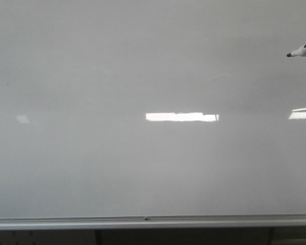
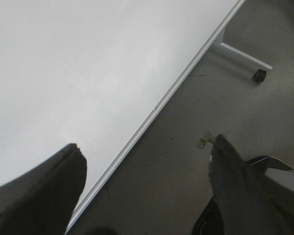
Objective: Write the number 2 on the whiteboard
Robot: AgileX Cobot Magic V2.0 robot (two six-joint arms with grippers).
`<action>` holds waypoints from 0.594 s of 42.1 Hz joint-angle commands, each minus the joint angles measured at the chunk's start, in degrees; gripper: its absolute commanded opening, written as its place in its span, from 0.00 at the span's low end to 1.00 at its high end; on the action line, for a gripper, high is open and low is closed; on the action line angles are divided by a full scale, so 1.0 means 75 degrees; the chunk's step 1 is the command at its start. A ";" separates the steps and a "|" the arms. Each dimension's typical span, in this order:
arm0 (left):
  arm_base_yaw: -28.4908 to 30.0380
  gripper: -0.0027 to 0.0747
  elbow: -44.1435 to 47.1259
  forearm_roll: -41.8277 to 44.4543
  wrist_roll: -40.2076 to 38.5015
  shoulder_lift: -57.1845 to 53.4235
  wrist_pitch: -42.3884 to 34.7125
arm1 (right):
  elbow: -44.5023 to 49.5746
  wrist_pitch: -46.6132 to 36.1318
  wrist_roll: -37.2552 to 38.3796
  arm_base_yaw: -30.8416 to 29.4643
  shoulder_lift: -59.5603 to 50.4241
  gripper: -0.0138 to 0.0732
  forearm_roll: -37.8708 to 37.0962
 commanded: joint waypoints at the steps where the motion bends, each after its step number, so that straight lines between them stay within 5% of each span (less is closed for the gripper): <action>1: 0.0023 0.70 -0.0178 -0.0144 -0.0094 -0.0053 -0.0495 | 0.0058 -0.1792 0.0206 -0.0195 0.0062 0.18 -0.0026; 25: 0.0023 0.70 -0.0178 -0.0144 -0.0094 -0.0053 -0.0686 | 0.0069 -0.5545 0.0193 -0.0258 0.2153 0.18 -0.0035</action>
